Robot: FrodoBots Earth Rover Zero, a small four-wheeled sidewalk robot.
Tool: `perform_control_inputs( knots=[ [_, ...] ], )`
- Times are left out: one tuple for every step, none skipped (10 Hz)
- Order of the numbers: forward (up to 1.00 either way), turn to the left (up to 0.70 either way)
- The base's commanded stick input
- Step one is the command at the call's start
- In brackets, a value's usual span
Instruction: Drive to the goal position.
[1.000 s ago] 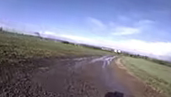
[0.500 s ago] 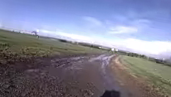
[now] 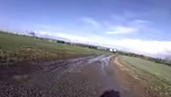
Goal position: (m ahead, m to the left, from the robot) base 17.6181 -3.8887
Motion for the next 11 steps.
perform_control_inputs(
  knots=[
    [0.7, 0.0],
    [0.7, 0.25],
    [0.7, 0.31],
    [0.7, 0.0],
    [0.7, 0.0],
    [0.7, 0.0],
    [0.7, 0.0],
    [0.7, 0.0],
    [0.7, 0.0],
    [0.7, 0.0],
    [0.7, 0.0]
  ],
)
